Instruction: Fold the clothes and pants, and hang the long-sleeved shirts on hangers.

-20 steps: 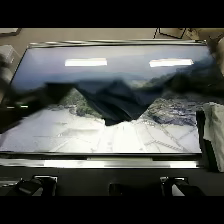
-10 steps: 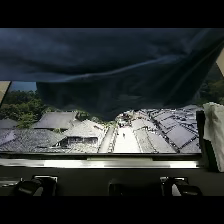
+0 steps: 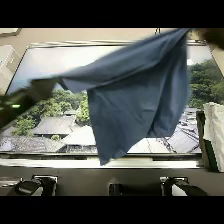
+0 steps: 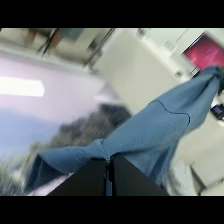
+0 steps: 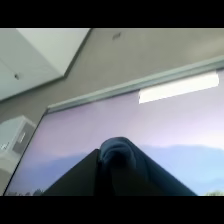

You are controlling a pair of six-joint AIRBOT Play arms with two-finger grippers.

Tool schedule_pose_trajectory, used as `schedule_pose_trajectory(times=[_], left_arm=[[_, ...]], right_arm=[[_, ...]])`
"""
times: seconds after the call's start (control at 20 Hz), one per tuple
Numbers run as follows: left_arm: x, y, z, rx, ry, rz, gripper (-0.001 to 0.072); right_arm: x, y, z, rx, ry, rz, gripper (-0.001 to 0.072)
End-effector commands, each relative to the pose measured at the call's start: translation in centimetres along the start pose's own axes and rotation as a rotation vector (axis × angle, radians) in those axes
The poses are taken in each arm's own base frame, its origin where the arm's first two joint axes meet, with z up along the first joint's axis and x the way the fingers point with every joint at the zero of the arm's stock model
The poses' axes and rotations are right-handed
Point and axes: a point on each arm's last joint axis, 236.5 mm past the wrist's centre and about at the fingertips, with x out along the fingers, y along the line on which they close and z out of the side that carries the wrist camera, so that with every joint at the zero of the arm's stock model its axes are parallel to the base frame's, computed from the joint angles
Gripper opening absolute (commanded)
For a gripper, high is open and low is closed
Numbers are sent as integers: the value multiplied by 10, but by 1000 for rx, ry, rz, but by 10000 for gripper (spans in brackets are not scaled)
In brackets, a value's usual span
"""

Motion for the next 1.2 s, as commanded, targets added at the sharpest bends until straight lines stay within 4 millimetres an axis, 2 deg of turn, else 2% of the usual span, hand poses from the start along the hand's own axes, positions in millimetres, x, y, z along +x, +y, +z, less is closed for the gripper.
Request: schedule_pose_trajectory(times=[0.0, 0.1, 0.15, 0.2, 0.25, 0.3, 0.35, 0.4, 0.5, 0.55, 0.65, 0.75, 0.85, 0.9, 1.0, 1.15], left_arm=[[35, 84, -87, -283, 218, 149, 22], [45, 105, -119, -354, 291, 197, 22], [47, 112, -127, -366, 311, 211, 22], [48, 115, -129, -369, 314, 217, 22], [48, 118, -125, -370, 299, 223, 22], [46, 120, -120, -371, 286, 227, 22], [44, 122, -117, -373, 277, 231, 22], [43, 125, -113, -369, 266, 236, 22], [40, 133, -108, -357, 253, 249, 22], [39, 135, -107, -336, 257, 249, 22], [35, 137, -109, -323, 274, 249, 22], [31, 139, -117, -302, 316, 256, 22], [28, 140, -126, -274, 360, 263, 22], [27, 139, -129, -272, 375, 261, 22], [26, 137, -131, -274, 384, 257, 22], [26, 137, -131, -274, 384, 257, 22]], right_arm=[[99, -69, -125, 273, 410, -26, 43], [120, -89, -219, 311, 701, -54, 44], [121, -95, -261, 323, 837, -67, 56], [118, -99, -290, 335, 937, -76, 205], [113, -101, -308, 354, 1011, -82, 494], [107, -102, -317, 364, 1058, -82, 685], [98, -108, -316, 354, 1083, -96, 687], [81, -120, -314, 323, 1125, -137, 688], [34, -166, -312, 257, 1227, -345, 687], [5, -182, -321, 226, 1309, -448, 686], [-40, -192, -355, 229, 1419, -521, 687], [-80, -186, -413, 341, 1454, -521, 698], [-107, -167, -464, 481, 1431, -469, 701], [-108, -158, -480, 554, 1382, -439, 700], [-92, -146, -497, 693, 1234, -392, 696], [-69, -135, -497, 814, 1118, -335, 659]])
